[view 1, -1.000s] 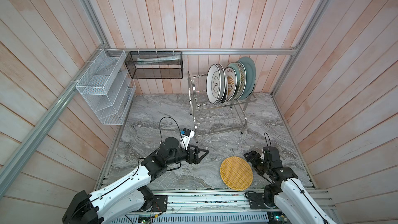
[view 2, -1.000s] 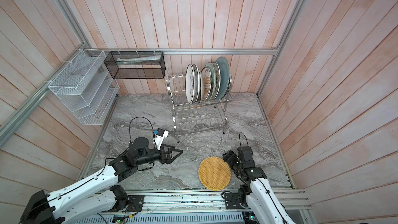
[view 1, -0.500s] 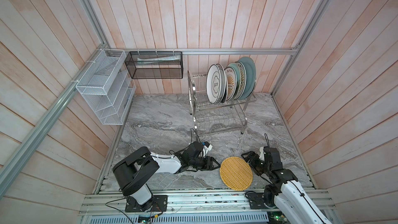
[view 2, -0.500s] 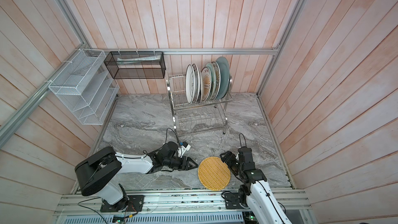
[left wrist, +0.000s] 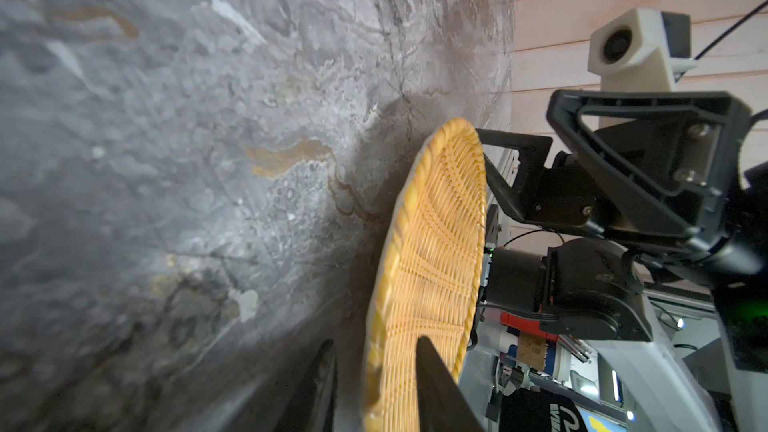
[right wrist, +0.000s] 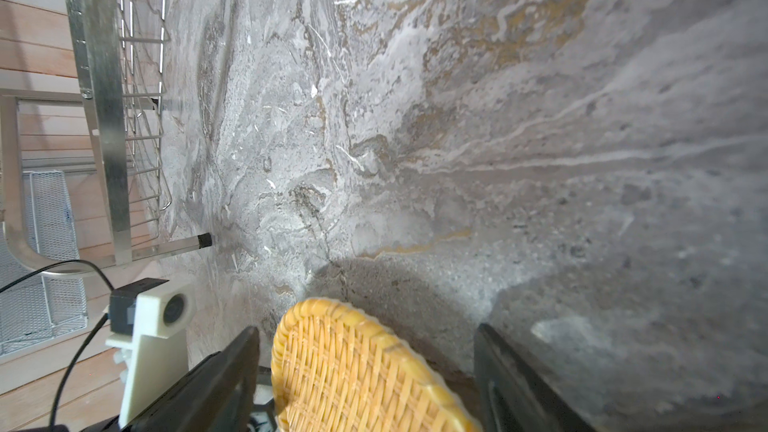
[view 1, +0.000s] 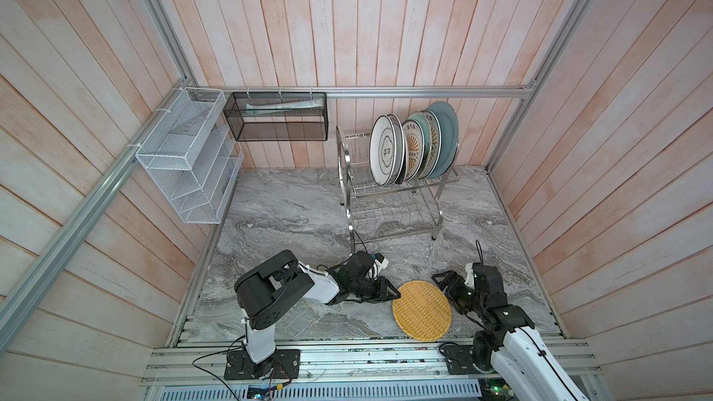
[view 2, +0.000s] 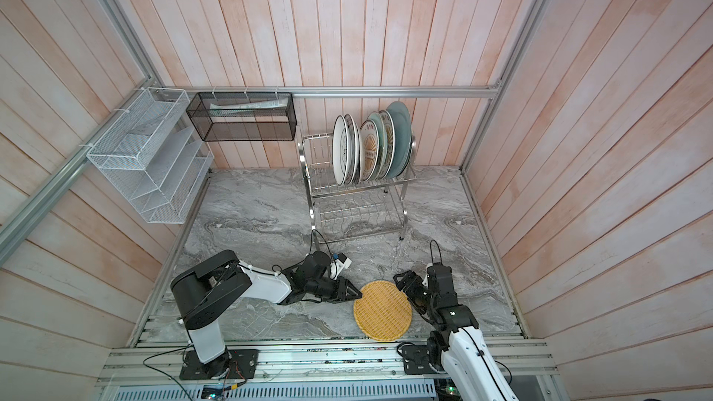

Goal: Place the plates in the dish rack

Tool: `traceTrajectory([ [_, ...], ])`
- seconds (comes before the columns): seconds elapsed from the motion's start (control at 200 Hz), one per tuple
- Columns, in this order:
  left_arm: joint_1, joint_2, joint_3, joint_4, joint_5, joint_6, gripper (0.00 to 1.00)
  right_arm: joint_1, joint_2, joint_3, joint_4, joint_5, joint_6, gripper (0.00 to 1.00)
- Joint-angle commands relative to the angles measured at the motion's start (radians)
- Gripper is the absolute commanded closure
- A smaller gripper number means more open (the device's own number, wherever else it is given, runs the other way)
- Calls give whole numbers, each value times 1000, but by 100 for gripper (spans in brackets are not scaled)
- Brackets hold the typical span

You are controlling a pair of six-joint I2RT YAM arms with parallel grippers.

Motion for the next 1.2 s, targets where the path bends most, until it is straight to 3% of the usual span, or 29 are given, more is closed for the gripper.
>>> traceTrajectory([
  [0.0, -3, 33, 22, 58, 25, -14, 72, 0, 10, -7, 19, -16, 1, 19],
  [0.315, 16, 61, -17, 245, 54, -111, 100, 0, 47, 24, 52, -1, -60, 17],
  [0.57, 130, -82, -197, 417, 71, -199, 100, 0, 142, 162, 96, 3, -152, 9],
  [0.87, 259, -442, -358, 357, 23, -249, 100, 1, 107, 271, 75, -66, -212, 9],
  [1.005, 298, -549, -341, 297, -10, -256, 100, 27, 47, 295, 66, -141, -197, 10],
  [1.195, 305, -565, -263, 259, -18, -248, 100, 148, -15, 302, 107, -161, -126, 12],
])
